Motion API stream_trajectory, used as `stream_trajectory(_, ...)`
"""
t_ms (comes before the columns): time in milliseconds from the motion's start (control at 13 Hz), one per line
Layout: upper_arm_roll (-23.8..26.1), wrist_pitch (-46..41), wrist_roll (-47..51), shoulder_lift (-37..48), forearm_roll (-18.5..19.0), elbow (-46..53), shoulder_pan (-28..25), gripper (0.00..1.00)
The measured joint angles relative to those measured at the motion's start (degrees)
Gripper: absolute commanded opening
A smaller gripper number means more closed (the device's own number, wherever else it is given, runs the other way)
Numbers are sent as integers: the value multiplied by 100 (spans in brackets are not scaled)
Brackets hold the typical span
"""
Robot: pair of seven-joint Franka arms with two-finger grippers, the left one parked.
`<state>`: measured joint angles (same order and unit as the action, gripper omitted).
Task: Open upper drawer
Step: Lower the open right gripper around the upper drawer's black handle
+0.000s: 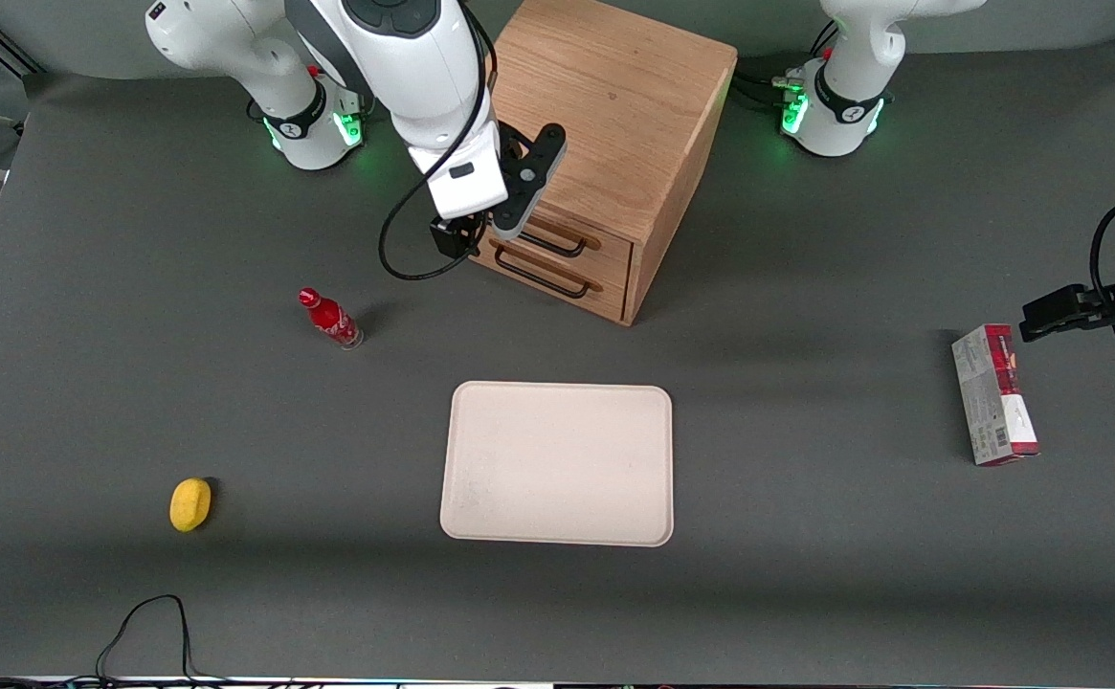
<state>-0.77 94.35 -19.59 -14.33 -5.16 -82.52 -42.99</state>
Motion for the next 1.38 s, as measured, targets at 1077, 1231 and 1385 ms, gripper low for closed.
stream_trajectory(1077, -1, 416, -273, -127, -479, -579, 15, 100)
stream_trajectory(1231, -1, 627, -284, -128, -479, -797, 15, 100)
stream_trajectory(1385, -1, 823, -295, -132, -479, -986, 15, 100)
